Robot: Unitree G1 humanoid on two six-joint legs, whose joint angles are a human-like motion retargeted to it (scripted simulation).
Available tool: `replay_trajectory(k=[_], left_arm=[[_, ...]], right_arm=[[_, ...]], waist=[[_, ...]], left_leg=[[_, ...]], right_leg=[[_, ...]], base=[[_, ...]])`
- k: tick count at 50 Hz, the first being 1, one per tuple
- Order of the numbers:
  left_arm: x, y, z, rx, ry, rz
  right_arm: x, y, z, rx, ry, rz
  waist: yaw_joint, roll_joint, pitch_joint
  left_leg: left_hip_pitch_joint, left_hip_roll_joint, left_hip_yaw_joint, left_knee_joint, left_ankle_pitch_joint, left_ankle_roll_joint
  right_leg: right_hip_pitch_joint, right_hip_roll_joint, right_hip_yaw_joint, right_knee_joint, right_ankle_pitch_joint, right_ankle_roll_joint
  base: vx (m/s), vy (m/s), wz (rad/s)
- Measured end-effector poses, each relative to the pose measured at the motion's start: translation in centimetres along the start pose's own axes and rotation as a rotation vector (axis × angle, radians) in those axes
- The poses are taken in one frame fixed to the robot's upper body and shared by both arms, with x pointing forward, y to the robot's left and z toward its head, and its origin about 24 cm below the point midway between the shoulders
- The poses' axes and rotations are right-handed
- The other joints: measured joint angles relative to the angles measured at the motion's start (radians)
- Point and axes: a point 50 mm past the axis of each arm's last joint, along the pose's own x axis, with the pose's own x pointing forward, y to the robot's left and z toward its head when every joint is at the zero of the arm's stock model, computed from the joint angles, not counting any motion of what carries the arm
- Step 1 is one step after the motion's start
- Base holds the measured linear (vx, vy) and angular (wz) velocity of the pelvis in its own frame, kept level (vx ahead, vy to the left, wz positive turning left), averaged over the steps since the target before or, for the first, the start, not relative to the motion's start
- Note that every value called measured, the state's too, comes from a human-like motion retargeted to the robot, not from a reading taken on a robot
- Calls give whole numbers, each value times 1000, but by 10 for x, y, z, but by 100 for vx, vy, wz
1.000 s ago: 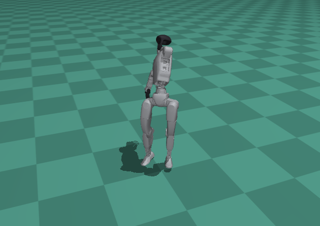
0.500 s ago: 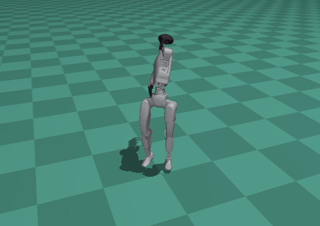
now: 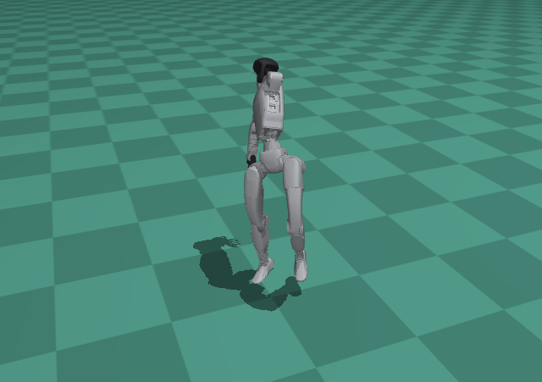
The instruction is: In place motions
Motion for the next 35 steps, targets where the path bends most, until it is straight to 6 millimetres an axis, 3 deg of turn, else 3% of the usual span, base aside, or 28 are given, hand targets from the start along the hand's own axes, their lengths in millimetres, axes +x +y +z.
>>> replay_trajectory(k=[5, 9, 12, 16, 20, 22, 25, 28, 32, 35], left_arm=[[-1, -5, -17, -22, 78, -4], [-1, -5, -18, -48, 86, 20], [-1, -2, -13, -77, 61, 38], [0, 3, 0, -111, -1, 69], [-1, 9, 13, -129, -63, 105], [-1, 11, 17, -135, -79, 122], [-1, 13, 22, -134, -94, 127], [-5, 19, 44, -108, -205, 112], [-18, 27, 88, -49, -443, 32], [-35, 34, 117, 4, -612, -12]], right_arm=[[-4, -6, 40, 15, -198, -18], [-11, -14, 66, 6, -318, -35], [-14, -19, 74, -21, -345, -47], [-13, -18, 72, -83, -298, -37], [-7, -11, 52, -134, -180, 8], [-4, -4, 38, -145, -107, 44], [0, 4, 10, -120, 25, 89], [-2, 9, -26, 21, 170, 110], [-12, 22, -72, 246, 346, 134], [-28, 34, -108, 360, 523, 152]], waist=[[33, 5, 18], [28, 10, 41], [12, 13, 50], [-19, 22, 58], [-83, 35, 46], [-157, 37, 42], [-277, 30, 28], [-353, 27, 43], [-408, 29, 75], [-422, 28, 55]], left_leg=[[-123, -20, 10, 144, -54, -35], [-62, -3, 18, 56, -40, -60], [48, -9, -1, -94, -31, -83], [248, -40, -44, -382, -19, -144], [467, -57, -7, -706, -276, -146], [525, -64, -47, -794, -329, -91], [551, -52, -113, -849, -324, -73], [563, -10, -100, -866, -313, -76], [557, 42, -109, -868, -300, -71], [544, 60, -107, -871, -288, -74]], right_leg=[[-15, 0, -1, 18, -16, -21], [-14, 14, -19, 40, -40, -22], [-5, 33, -34, 47, -56, -16], [9, 82, -38, 62, -82, -11], [18, 137, -54, 121, -134, -13], [21, 164, -78, 186, -148, -16], [-19, 188, -108, 345, -39, -15], [-132, 187, -102, 580, 133, 4], [-292, 165, -165, 868, 84, -36], [-409, 149, -179, 1034, 36, -45]], base=[[0, 9, 3], [9, 8, 27], [20, 8, 31], [31, 9, 15], [34, 9, 34], [33, 7, 81], [3, -1, 83], [-18, 0, 59], [0, 3, 38], [3, 5, 39]])
